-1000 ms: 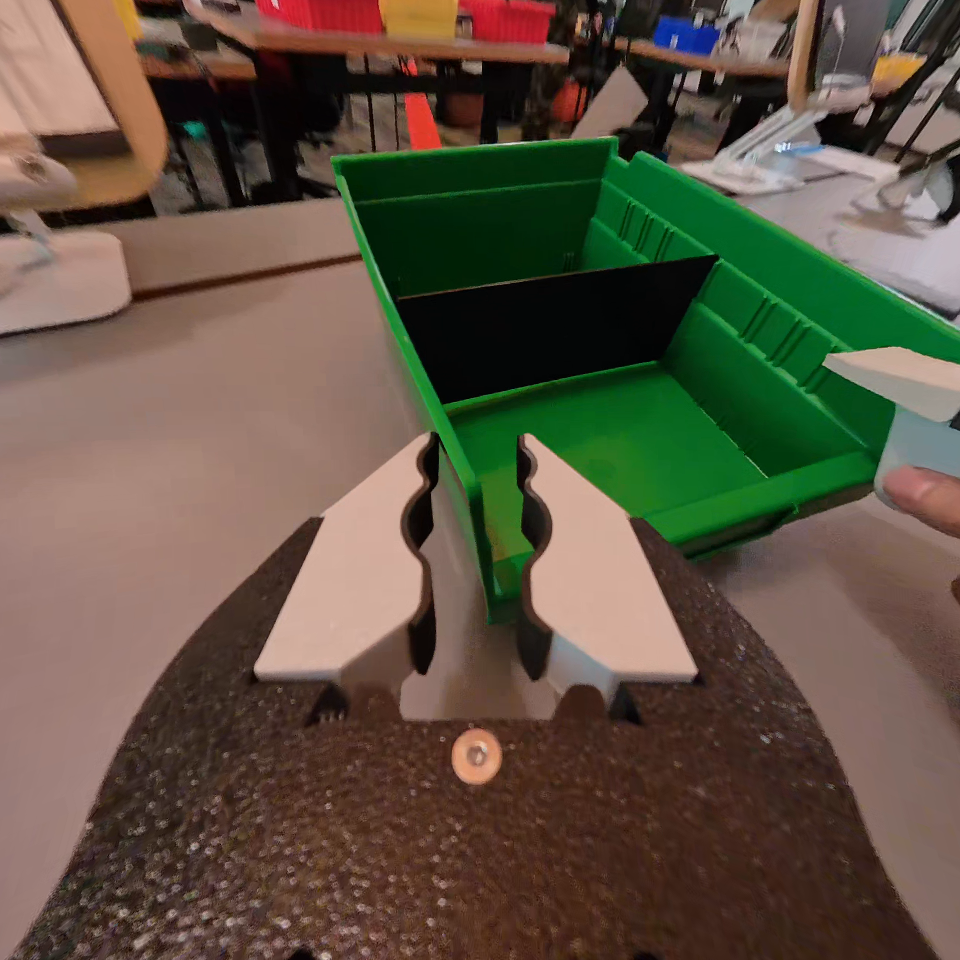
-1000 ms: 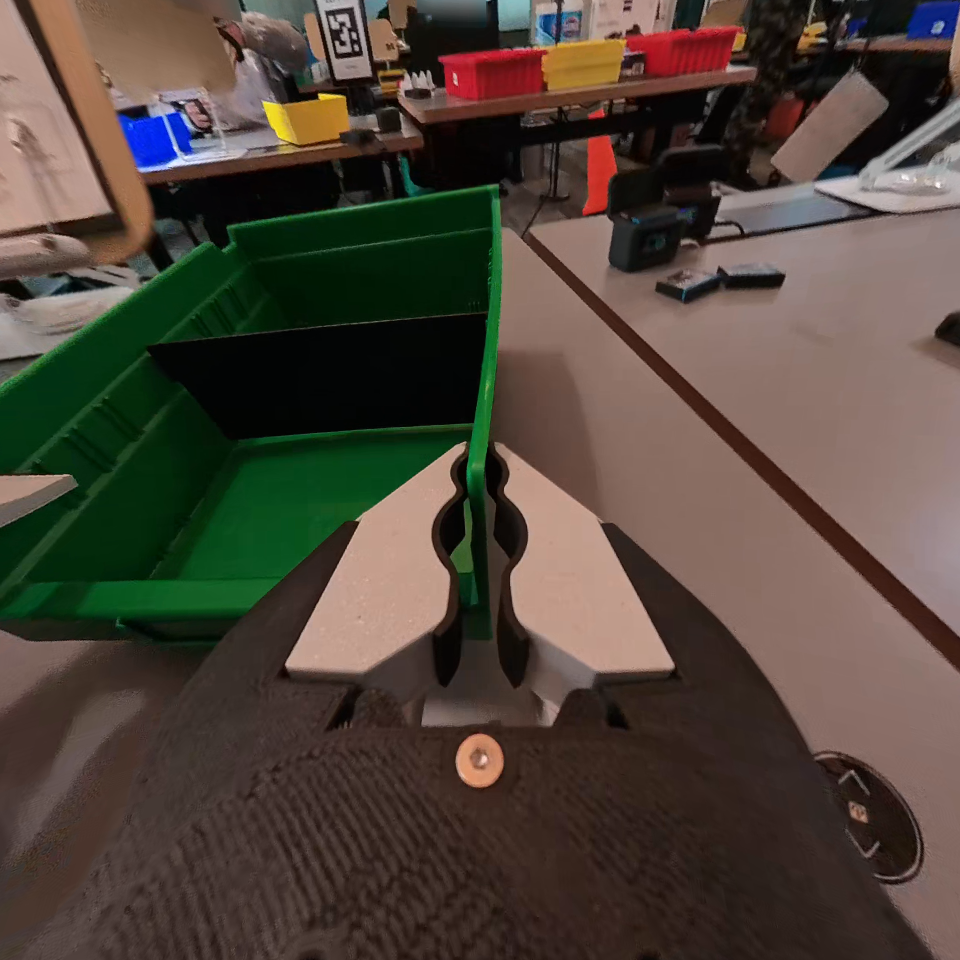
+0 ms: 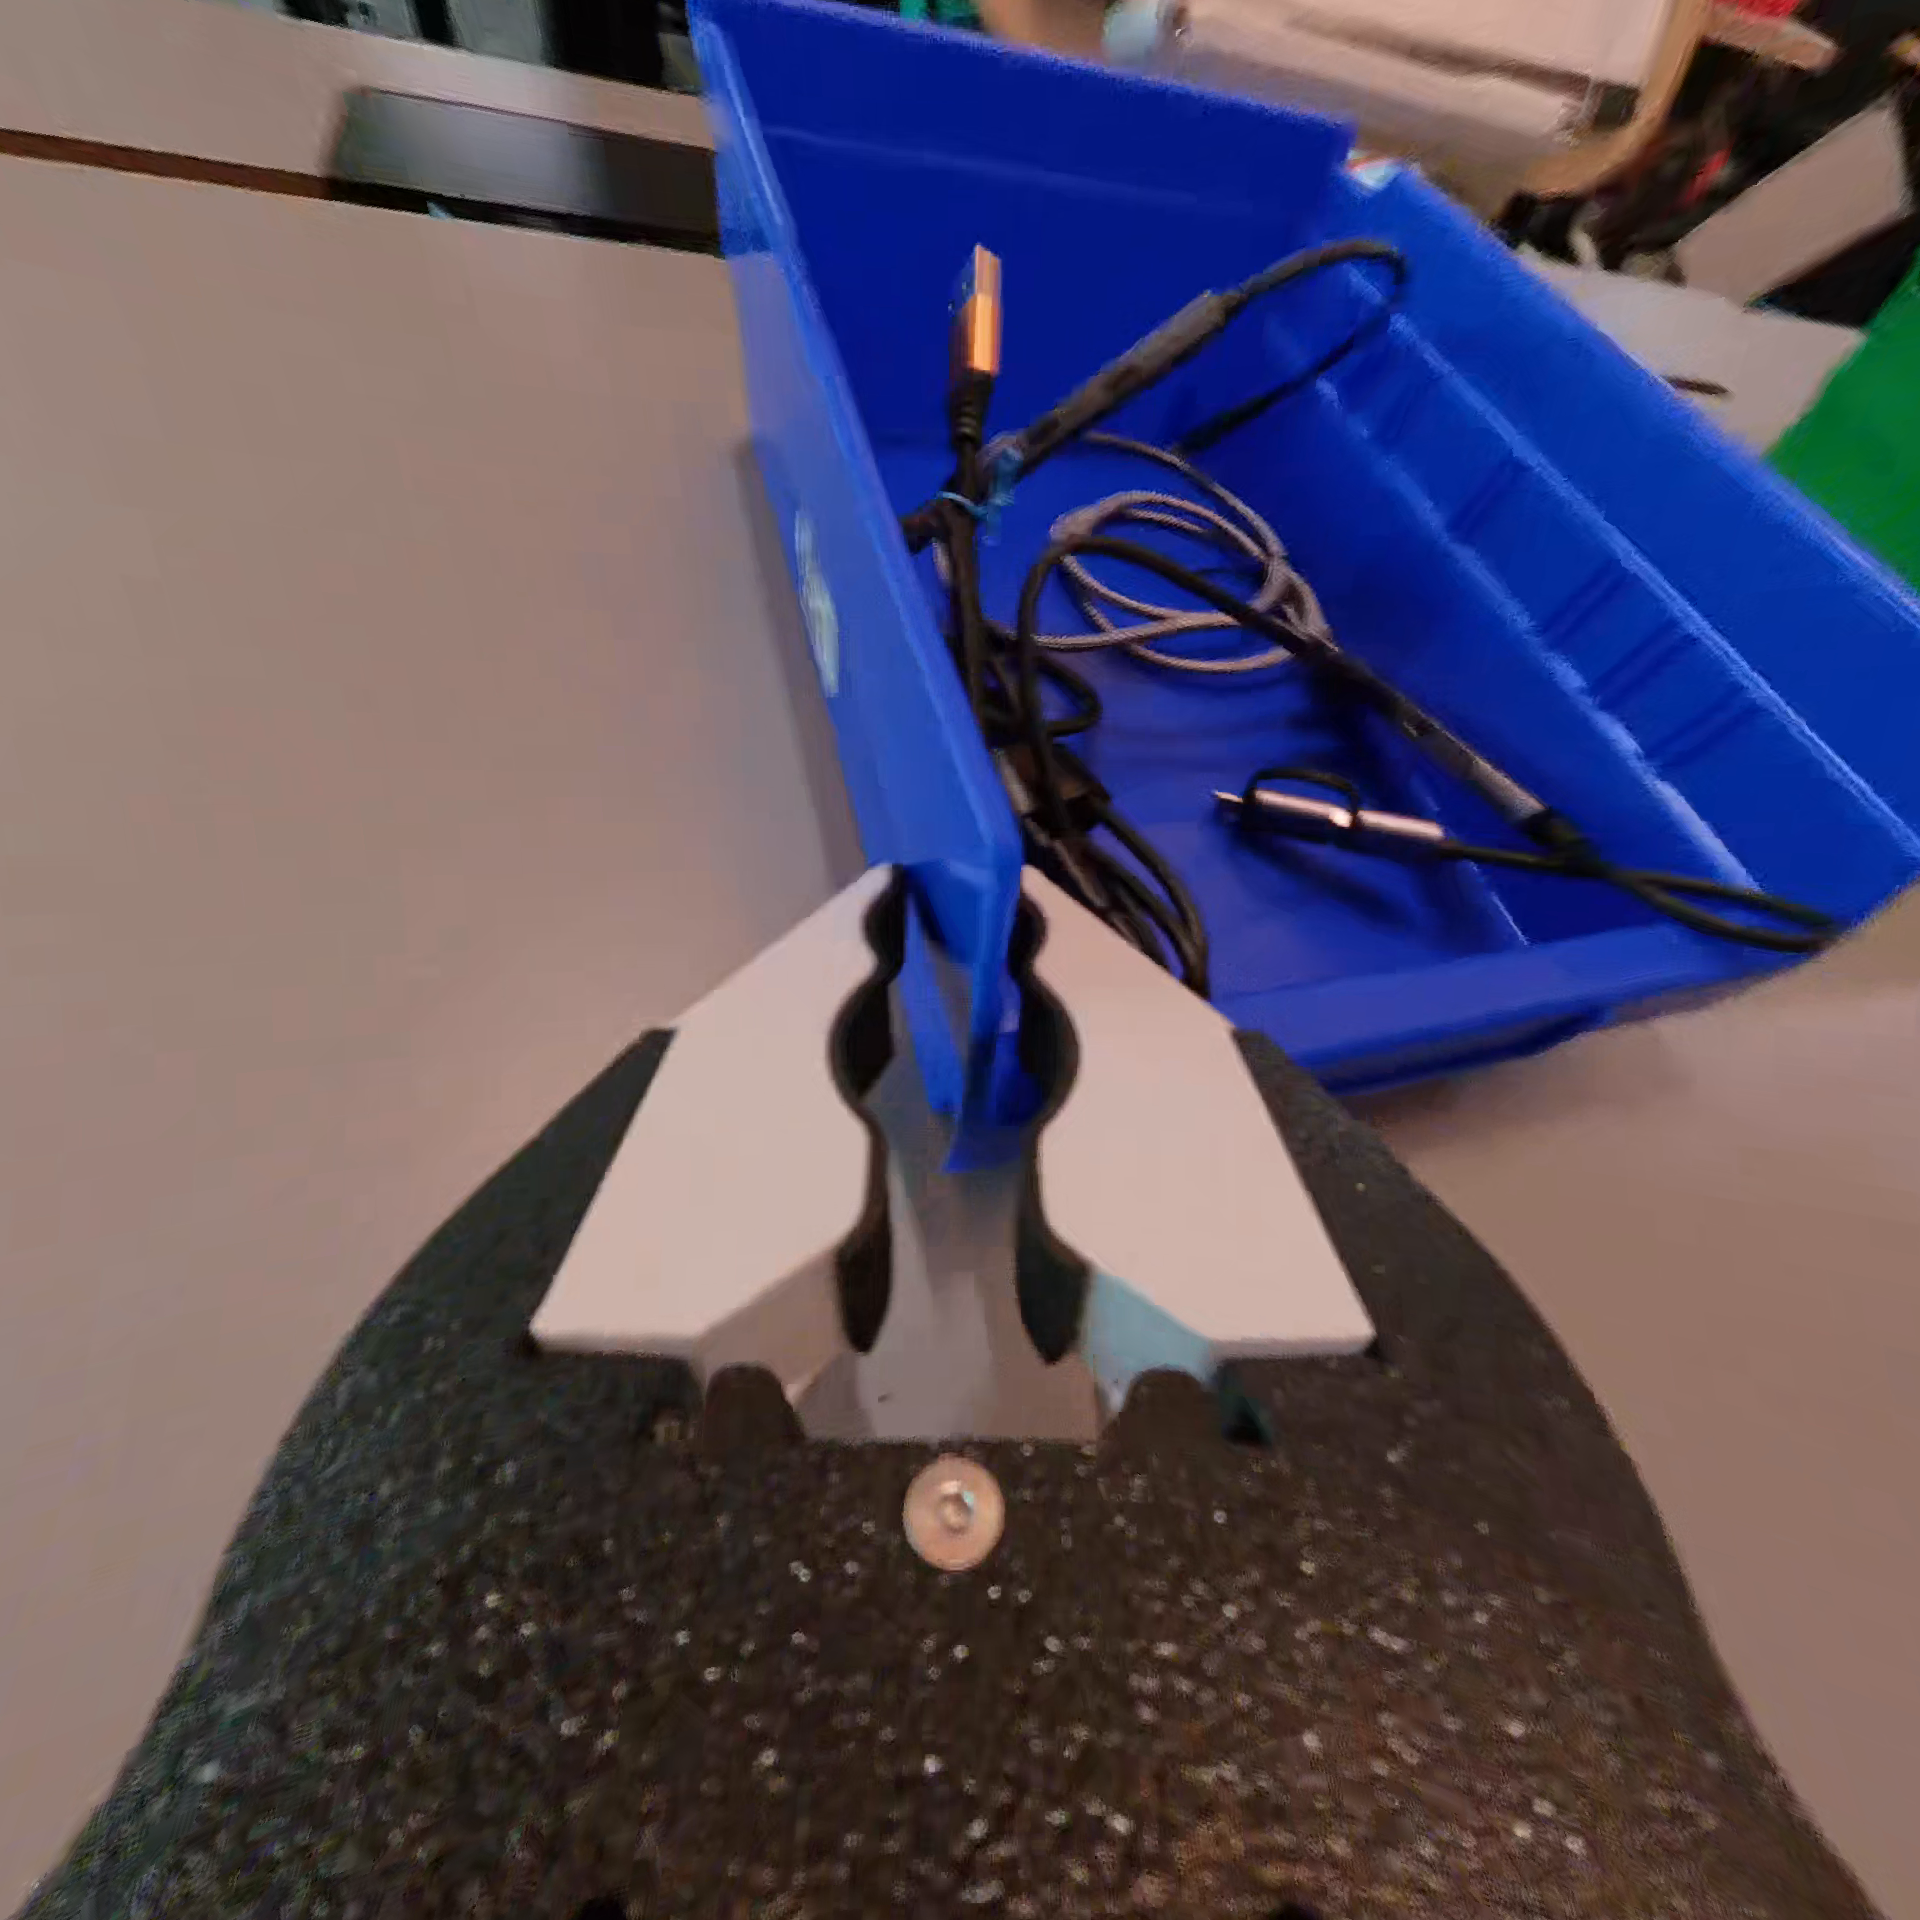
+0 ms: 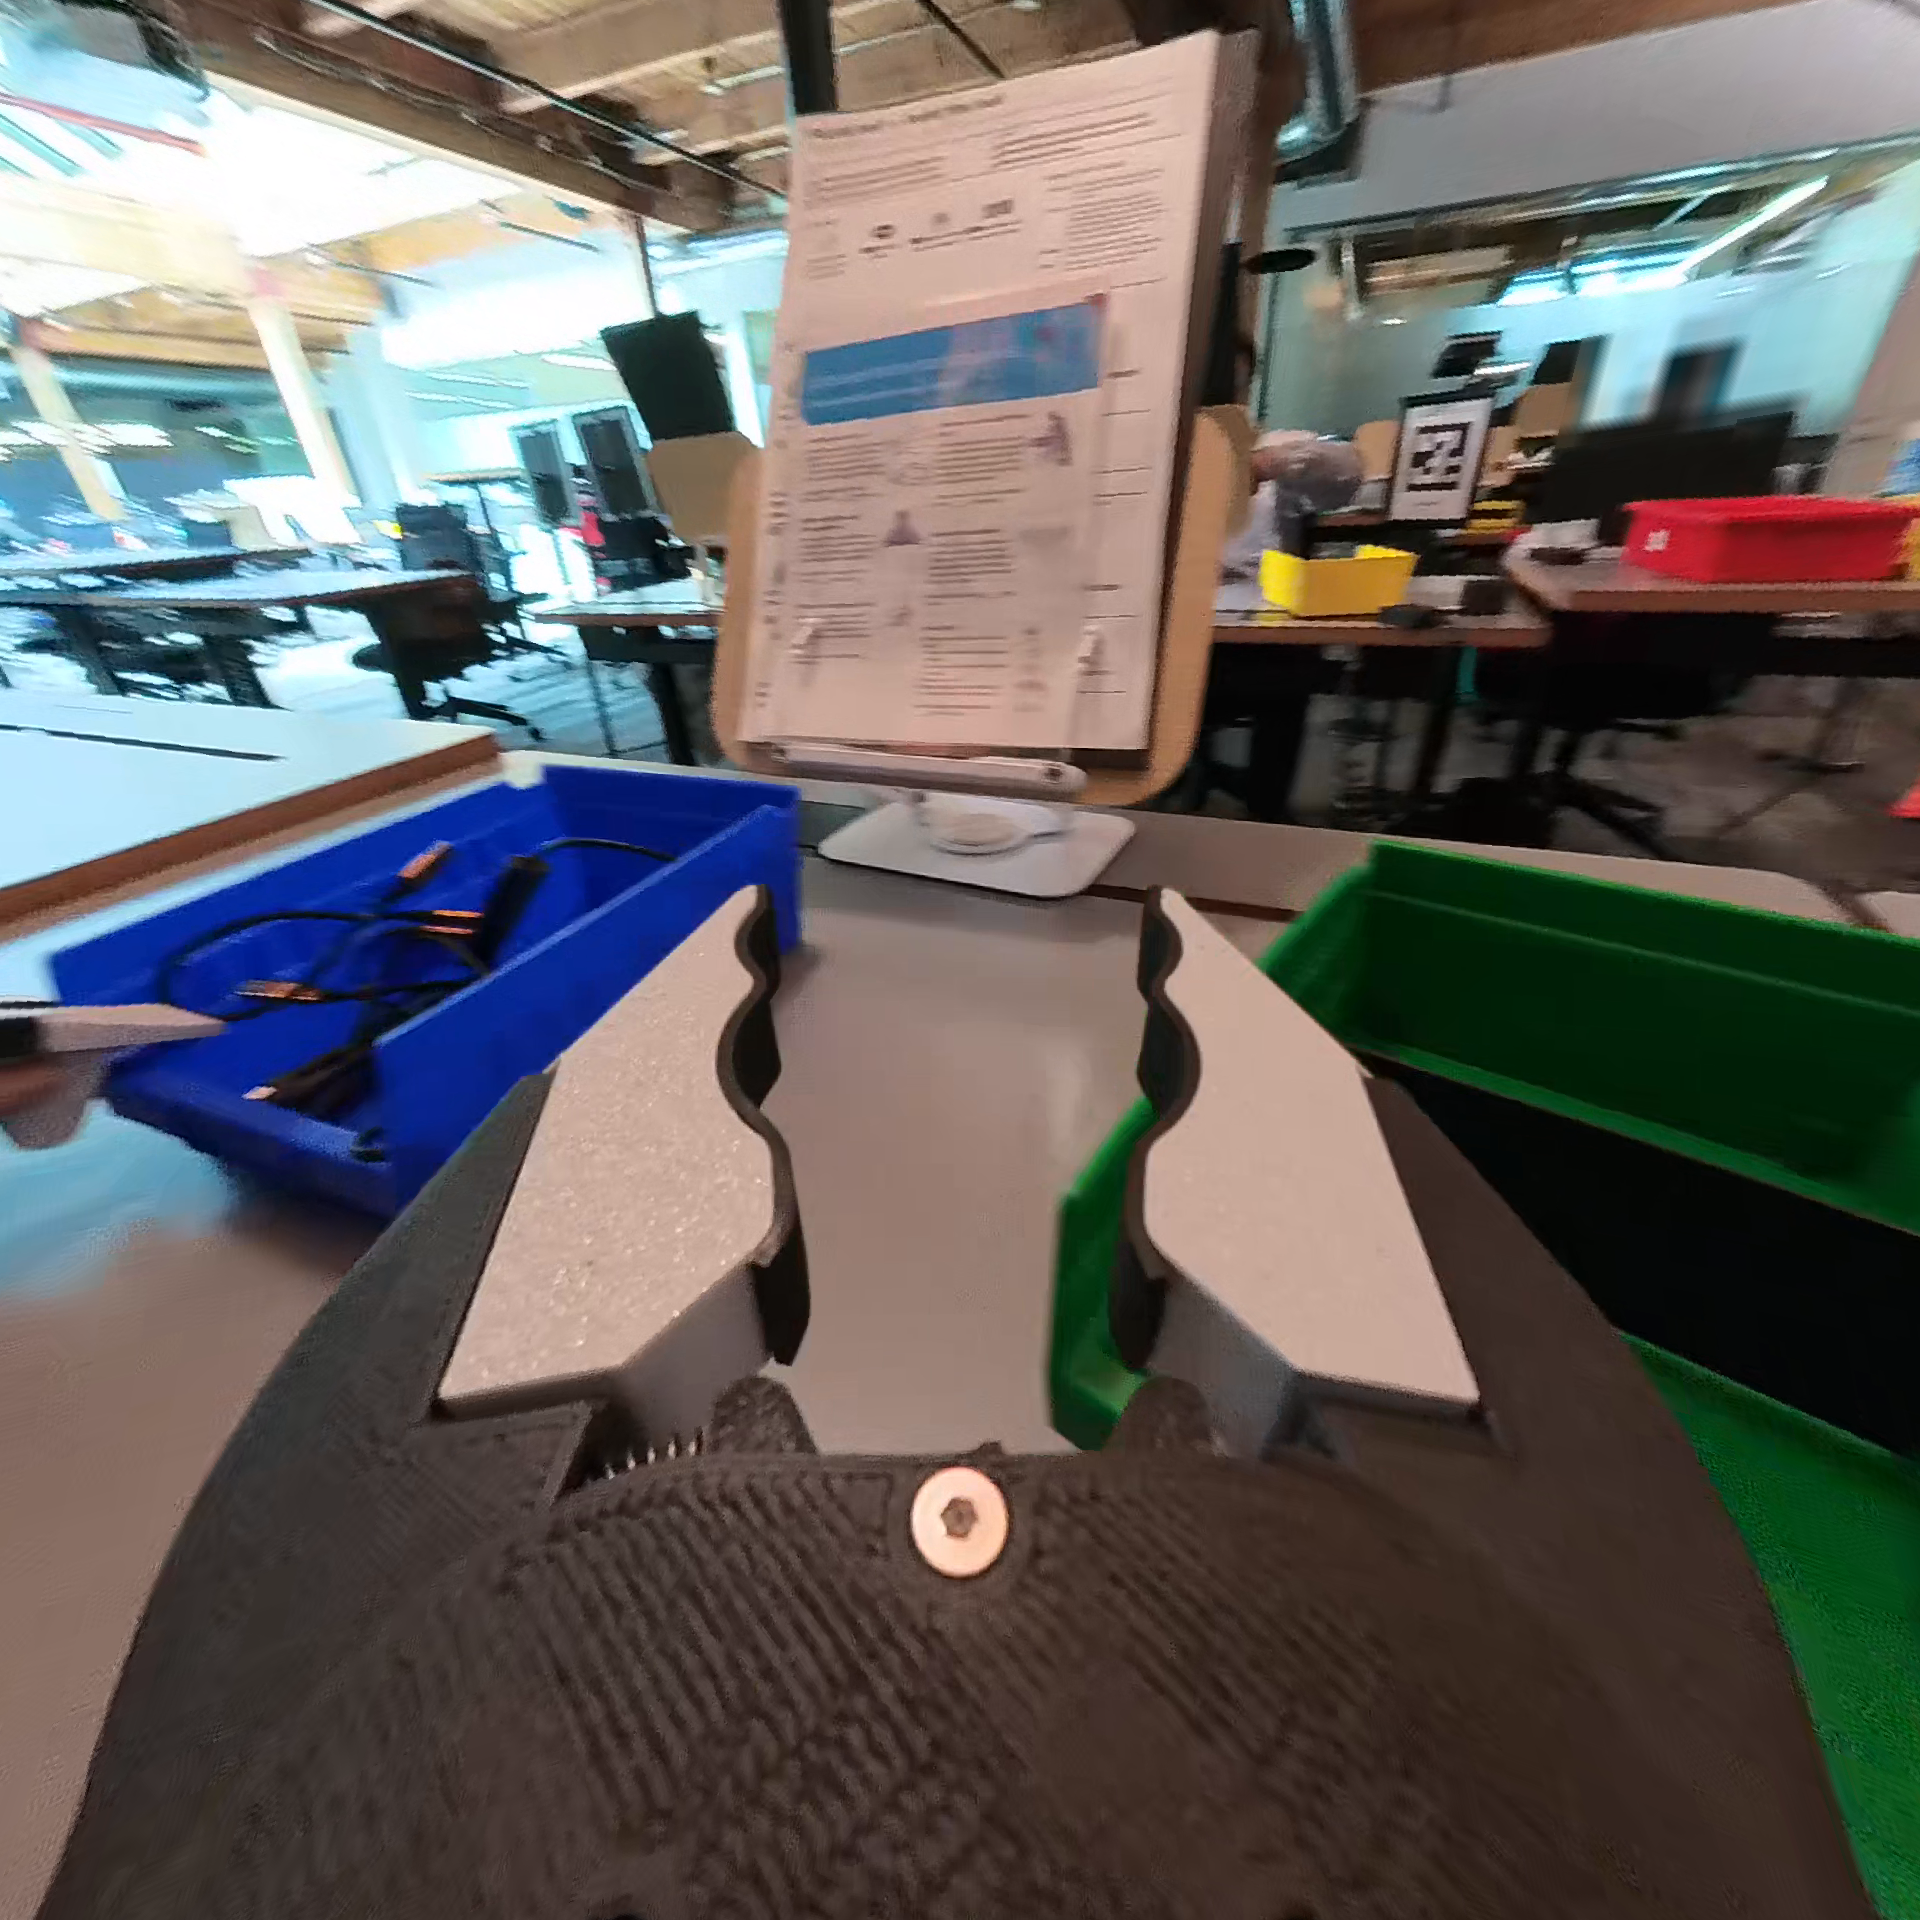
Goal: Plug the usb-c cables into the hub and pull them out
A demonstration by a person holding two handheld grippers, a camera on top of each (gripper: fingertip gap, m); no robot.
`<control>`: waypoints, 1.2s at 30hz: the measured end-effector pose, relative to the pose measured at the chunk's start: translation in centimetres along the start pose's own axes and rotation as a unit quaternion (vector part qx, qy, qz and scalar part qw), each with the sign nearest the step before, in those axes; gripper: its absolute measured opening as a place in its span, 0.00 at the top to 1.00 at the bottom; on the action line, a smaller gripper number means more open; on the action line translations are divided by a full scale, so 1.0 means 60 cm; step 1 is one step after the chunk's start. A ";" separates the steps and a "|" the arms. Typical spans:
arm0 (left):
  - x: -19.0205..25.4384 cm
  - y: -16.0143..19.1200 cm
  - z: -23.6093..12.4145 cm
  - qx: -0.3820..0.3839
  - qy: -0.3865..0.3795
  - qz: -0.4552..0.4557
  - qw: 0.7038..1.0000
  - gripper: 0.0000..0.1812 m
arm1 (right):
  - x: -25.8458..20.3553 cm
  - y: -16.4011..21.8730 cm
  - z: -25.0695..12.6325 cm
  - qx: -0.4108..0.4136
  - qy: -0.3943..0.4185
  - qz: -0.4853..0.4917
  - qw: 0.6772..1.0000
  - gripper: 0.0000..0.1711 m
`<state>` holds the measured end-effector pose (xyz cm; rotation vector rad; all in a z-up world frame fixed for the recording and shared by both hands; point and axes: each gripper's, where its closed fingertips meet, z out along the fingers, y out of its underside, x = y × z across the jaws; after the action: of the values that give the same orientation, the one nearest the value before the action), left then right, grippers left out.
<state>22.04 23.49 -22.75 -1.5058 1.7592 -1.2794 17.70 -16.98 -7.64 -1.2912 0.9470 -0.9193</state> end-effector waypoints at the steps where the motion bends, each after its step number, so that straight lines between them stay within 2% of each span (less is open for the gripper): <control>1: -0.013 -0.004 -0.001 0.003 -0.024 0.009 1.000 0.84 | -0.018 0.001 0.008 0.002 -0.016 0.010 1.000 0.61; 3: -0.032 -0.007 -0.005 -0.007 -0.075 0.061 0.995 0.98 | -0.048 0.006 0.022 -0.001 -0.044 0.020 0.999 0.62; 5: -0.050 -0.012 -0.010 -0.011 -0.110 0.091 0.990 0.98 | -0.060 0.012 0.031 0.001 -0.050 0.032 0.998 0.63; 7: -0.066 -0.012 -0.015 -0.007 -0.109 0.066 0.992 0.98 | -0.069 0.012 0.046 0.018 -0.057 0.058 0.997 0.68; 9: -0.092 -0.014 -0.023 -0.007 -0.106 0.058 0.993 0.98 | -0.084 0.025 0.058 -0.001 -0.079 0.069 0.994 0.67; 15: -0.201 -0.023 -0.053 -0.026 -0.128 0.052 0.990 0.97 | -0.090 0.037 0.076 -0.012 -0.080 0.054 0.995 0.66; 22: -0.323 -0.032 -0.077 -0.056 -0.152 0.013 0.987 0.94 | -0.093 0.053 0.095 -0.020 -0.097 0.113 0.989 0.68; 23: -0.331 -0.030 -0.079 -0.076 -0.148 0.015 0.986 0.91 | -0.096 0.057 0.098 -0.025 -0.101 0.114 0.988 0.68; 25: -0.358 -0.048 -0.101 -0.098 -0.196 0.028 0.975 0.84 | -0.102 0.063 0.101 -0.031 -0.105 0.106 0.988 0.67; 27: -0.351 -0.098 -0.126 -0.075 -0.217 0.076 0.970 0.77 | -0.104 0.066 0.103 -0.033 -0.104 0.101 0.989 0.68; 29: -0.323 -0.140 -0.142 -0.072 -0.209 0.137 0.965 0.76 | -0.108 0.066 0.106 -0.033 -0.108 0.103 0.988 0.68; 31: -0.303 -0.158 -0.149 -0.120 -0.217 0.199 0.948 0.75 | -0.116 0.066 0.109 -0.033 -0.114 0.103 0.988 0.69; 32: -0.290 -0.166 -0.144 -0.141 -0.214 0.235 0.937 0.73 | -0.121 0.067 0.110 -0.036 -0.116 0.100 0.988 0.69; 34: -0.239 -0.173 -0.112 -0.175 -0.159 0.327 0.915 0.68 | -0.132 0.069 0.112 -0.040 -0.121 0.088 0.988 0.69; 36: -0.204 -0.186 -0.070 -0.185 -0.136 0.430 0.873 0.67 | -0.145 0.072 0.114 -0.047 -0.129 0.075 0.988 0.69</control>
<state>27.21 36.92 -13.60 -0.7927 2.1573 -0.2773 21.18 -6.17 -11.20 -1.3601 0.8778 -0.5808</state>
